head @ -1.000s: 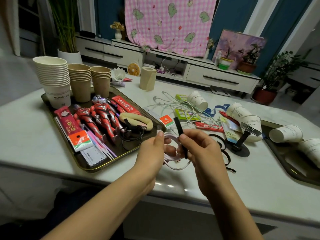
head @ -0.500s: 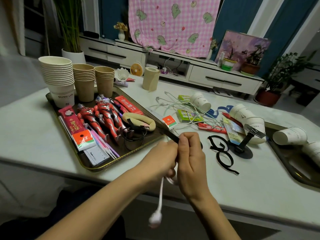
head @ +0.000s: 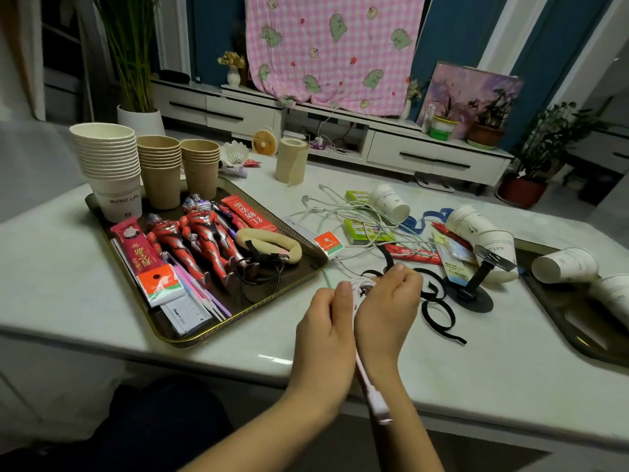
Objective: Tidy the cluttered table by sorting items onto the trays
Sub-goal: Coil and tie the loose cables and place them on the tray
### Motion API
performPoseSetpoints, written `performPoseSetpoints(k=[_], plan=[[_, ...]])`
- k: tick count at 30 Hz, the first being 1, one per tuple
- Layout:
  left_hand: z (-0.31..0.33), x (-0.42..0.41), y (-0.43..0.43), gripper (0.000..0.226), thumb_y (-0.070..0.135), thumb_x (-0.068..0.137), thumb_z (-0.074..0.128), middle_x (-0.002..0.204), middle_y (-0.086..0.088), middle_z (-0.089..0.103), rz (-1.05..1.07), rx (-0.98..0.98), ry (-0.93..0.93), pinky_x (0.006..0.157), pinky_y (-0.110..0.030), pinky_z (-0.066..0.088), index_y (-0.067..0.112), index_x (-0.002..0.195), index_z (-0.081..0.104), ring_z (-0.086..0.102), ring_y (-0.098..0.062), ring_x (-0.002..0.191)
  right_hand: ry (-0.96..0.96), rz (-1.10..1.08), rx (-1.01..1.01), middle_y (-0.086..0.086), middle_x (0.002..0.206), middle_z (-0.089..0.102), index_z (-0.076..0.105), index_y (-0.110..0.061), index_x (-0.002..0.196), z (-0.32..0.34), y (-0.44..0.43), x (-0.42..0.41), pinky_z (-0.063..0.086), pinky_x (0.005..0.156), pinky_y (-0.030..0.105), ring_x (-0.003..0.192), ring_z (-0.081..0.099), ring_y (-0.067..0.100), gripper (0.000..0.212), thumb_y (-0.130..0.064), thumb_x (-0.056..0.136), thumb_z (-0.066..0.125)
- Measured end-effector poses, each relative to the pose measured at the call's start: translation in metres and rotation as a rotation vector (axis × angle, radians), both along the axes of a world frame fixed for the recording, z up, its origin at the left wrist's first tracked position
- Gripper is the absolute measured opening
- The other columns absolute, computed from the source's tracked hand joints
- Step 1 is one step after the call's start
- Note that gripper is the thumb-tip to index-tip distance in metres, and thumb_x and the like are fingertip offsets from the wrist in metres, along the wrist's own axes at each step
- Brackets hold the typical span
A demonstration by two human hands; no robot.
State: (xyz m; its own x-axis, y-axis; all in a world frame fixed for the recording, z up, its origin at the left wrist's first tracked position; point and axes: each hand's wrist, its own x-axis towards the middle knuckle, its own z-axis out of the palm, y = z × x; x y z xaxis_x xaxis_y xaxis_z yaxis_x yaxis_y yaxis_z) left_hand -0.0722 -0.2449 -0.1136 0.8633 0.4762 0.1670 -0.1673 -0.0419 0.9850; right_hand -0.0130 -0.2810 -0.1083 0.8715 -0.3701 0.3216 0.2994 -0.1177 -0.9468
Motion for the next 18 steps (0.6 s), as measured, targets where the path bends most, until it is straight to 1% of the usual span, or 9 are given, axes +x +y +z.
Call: performPoseSetpoints(k=[3, 5, 7, 10, 12, 14, 15, 16, 18], plan=[[-0.005, -0.002, 0.0, 0.05, 0.058, 0.075, 0.034, 0.082, 0.006, 0.062, -0.026, 0.042, -0.05, 0.066, -0.016, 0.044, 0.016, 0.091, 0.056, 0.057, -0.006, 0.076, 0.019, -0.026, -0.014, -0.005, 0.06, 0.042, 0.038, -0.014, 0.077, 0.002, 0.001, -0.001, 0.034, 0.045, 0.008, 0.047, 0.045, -0.008, 0.025, -0.019, 0.101, 0.031], [-0.007, -0.001, -0.001, 0.037, 0.052, 0.084, 0.035, 0.084, 0.005, 0.06, -0.078, 0.096, -0.018, 0.066, -0.016, 0.043, 0.02, 0.09, 0.053, 0.055, -0.007, 0.077, 0.003, -0.057, -0.029, -0.006, 0.059, 0.043, 0.038, -0.009, 0.083, 0.002, -0.002, 0.0, 0.033, 0.044, 0.008, 0.047, 0.046, -0.005, 0.021, -0.019, 0.101, 0.031], [-0.007, -0.001, 0.0, 0.024, 0.039, 0.094, 0.036, 0.078, 0.007, 0.055, -0.065, 0.169, -0.022, 0.064, -0.017, 0.04, 0.022, 0.082, 0.048, 0.051, -0.006, 0.072, -0.039, -0.058, -0.042, -0.006, 0.057, 0.043, 0.039, -0.01, 0.081, 0.001, -0.005, 0.001, 0.033, 0.044, 0.009, 0.047, 0.046, -0.007, 0.023, -0.019, 0.101, 0.032], [-0.002, 0.002, 0.0, 0.025, 0.029, 0.097, 0.036, 0.07, 0.007, 0.054, -0.01, 0.199, -0.061, 0.068, -0.02, 0.042, 0.021, 0.076, 0.047, 0.052, -0.008, 0.07, 0.004, 0.032, -0.036, -0.005, 0.06, 0.045, 0.039, -0.018, 0.073, 0.001, -0.01, 0.003, 0.033, 0.045, 0.009, 0.047, 0.044, -0.007, 0.029, -0.021, 0.101, 0.032], [0.006, 0.007, 0.006, 0.025, 0.025, 0.097, 0.039, 0.065, 0.006, 0.055, 0.031, 0.151, -0.1, 0.066, -0.019, 0.043, 0.019, 0.076, 0.05, 0.053, -0.007, 0.066, 0.065, 0.102, -0.04, -0.001, 0.07, 0.05, 0.042, -0.02, 0.071, 0.002, -0.016, 0.006, 0.037, 0.056, 0.014, 0.06, 0.047, -0.005, 0.03, -0.025, 0.1, 0.035], [0.012, 0.012, 0.016, 0.022, 0.022, 0.096, 0.043, 0.066, 0.004, 0.054, 0.073, 0.157, -0.131, 0.065, -0.024, 0.043, 0.015, 0.08, 0.055, 0.051, -0.011, 0.067, 0.034, 0.085, -0.079, 0.001, 0.079, 0.052, 0.046, -0.02, 0.069, 0.008, -0.026, 0.006, 0.039, 0.071, 0.029, 0.079, 0.048, 0.012, 0.031, -0.026, 0.099, 0.038], [0.014, 0.014, 0.022, 0.021, 0.022, 0.096, 0.044, 0.07, 0.004, 0.056, 0.09, 0.185, -0.137, 0.066, -0.025, 0.042, 0.012, 0.083, 0.058, 0.051, -0.012, 0.069, -0.004, 0.084, -0.076, -0.003, 0.078, 0.052, 0.048, -0.021, 0.069, 0.012, -0.03, 0.004, 0.039, 0.07, 0.029, 0.078, 0.047, 0.012, 0.03, -0.027, 0.098, 0.041], [0.015, 0.015, 0.026, 0.021, 0.022, 0.096, 0.045, 0.072, 0.005, 0.057, 0.102, 0.212, -0.137, 0.066, -0.023, 0.041, 0.011, 0.085, 0.06, 0.052, -0.012, 0.07, -0.037, 0.127, -0.047, -0.008, 0.072, 0.052, 0.052, -0.021, 0.071, 0.017, -0.033, -0.001, 0.04, 0.065, 0.023, 0.071, 0.046, 0.007, 0.028, -0.027, 0.097, 0.043], [0.015, 0.016, 0.029, 0.021, 0.024, 0.096, 0.045, 0.073, 0.007, 0.057, 0.093, 0.256, -0.127, 0.065, -0.022, 0.039, 0.012, 0.085, 0.059, 0.052, -0.012, 0.071, -0.017, 0.338, 0.027, -0.013, 0.059, 0.052, 0.06, -0.018, 0.075, 0.027, -0.034, -0.014, 0.038, 0.05, 0.014, 0.054, 0.043, 0.0, 0.024, -0.026, 0.094, 0.049]])
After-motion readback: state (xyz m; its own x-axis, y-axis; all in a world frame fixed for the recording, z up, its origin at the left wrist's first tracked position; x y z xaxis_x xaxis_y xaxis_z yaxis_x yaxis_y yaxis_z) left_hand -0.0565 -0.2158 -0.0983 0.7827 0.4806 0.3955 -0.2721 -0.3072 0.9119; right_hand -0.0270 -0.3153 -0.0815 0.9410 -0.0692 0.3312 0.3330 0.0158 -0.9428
